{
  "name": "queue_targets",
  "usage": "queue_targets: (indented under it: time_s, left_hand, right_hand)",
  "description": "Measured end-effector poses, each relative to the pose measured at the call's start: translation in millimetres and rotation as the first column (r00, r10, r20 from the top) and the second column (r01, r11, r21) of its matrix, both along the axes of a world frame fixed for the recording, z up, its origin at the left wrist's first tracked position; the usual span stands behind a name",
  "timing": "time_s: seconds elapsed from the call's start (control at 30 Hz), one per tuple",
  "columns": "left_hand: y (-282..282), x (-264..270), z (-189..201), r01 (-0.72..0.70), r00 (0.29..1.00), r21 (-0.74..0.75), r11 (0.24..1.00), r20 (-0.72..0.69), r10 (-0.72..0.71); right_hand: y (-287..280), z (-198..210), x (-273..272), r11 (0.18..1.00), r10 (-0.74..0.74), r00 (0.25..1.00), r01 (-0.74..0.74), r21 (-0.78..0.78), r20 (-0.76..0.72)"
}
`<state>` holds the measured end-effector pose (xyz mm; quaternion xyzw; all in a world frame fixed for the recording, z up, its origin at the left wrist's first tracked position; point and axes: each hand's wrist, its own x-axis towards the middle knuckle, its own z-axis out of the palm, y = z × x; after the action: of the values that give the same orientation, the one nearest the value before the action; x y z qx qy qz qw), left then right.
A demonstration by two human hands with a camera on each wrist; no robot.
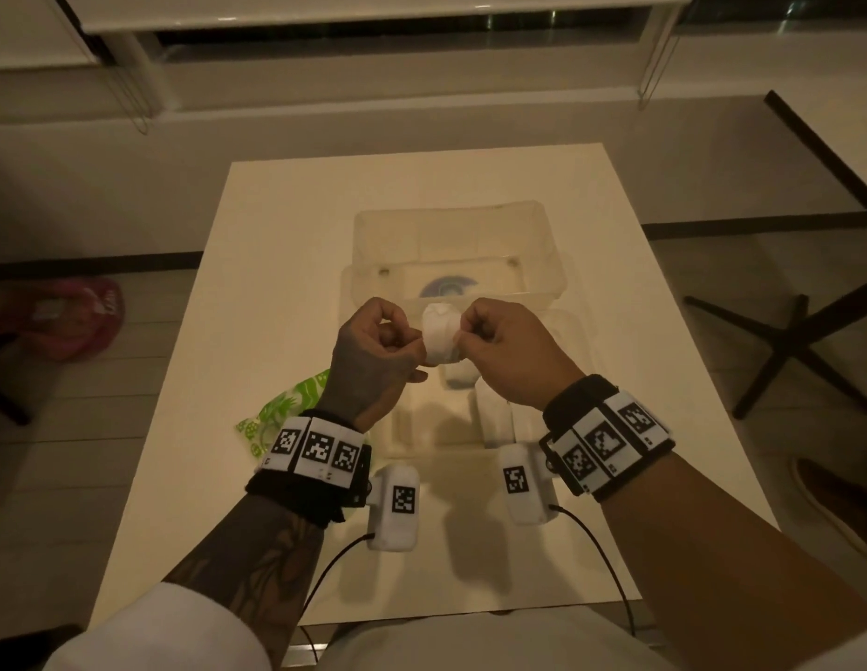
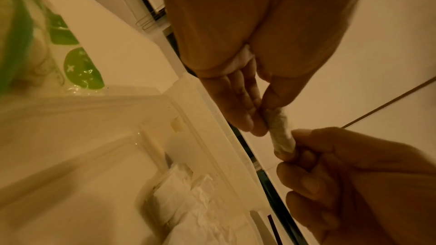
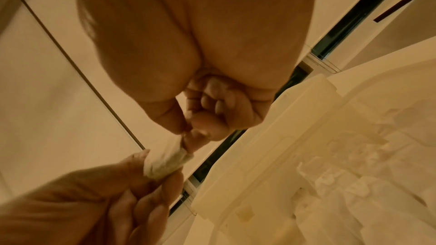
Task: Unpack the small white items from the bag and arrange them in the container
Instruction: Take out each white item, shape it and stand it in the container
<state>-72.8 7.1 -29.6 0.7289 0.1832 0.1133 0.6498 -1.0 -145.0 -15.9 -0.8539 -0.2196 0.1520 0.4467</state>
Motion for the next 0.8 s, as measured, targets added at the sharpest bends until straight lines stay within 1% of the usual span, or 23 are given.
queue_targets:
  time_s: [0.07, 0.13, 0.23, 0.33, 0.47, 0.6, 0.7, 0.8]
  left_hand:
    - [1, -2, 0, 0.053, 0.999, -0.023, 0.998, -0.009, -0.054]
    - [2, -4, 2, 0.105, 0.994, -0.041, 0.994, -0.024, -0.106]
    - [5, -5, 2, 0.108, 0.993, -0.057, 0.992, -0.046, -0.111]
    - [4, -6, 5, 0.102, 0.993, -0.069, 0.992, -0.058, -0.106]
    - [0, -7, 11, 0.122, 0.989, -0.085, 0.989, -0.074, -0.128]
    - [-5, -7, 14, 0.118, 0.991, -0.093, 0.989, -0.052, -0.123]
    - [-7, -8, 13, 0.161, 0.985, -0.100, 0.982, -0.039, -0.166]
    - [-6, -8, 9, 0.183, 0.981, -0.134, 0.974, -0.037, -0.189]
  right_hand:
    - [0, 2, 1, 0.999, 0.012, 0.998, -0.010, 0.035, -0.069]
    - [-1, 6, 3, 0.998, 0.052, 0.991, -0.050, 0.023, -0.123]
    - [-1, 13, 5, 0.993, 0.121, 0.990, -0.120, 0.016, -0.068]
    - [-1, 16, 7, 0.994, 0.102, 0.993, -0.099, 0.044, -0.061]
    - [0, 14, 9, 0.997, 0.032, 0.999, -0.030, 0.065, -0.026]
    - [1, 13, 10, 0.999, 0.038, 0.999, -0.039, 0.031, 0.025]
    - [0, 14, 9, 0.995, 0.092, 0.996, -0.092, 0.026, 0.012]
    - [-4, 15, 13, 0.995, 0.088, 0.996, -0.087, 0.053, -0.005]
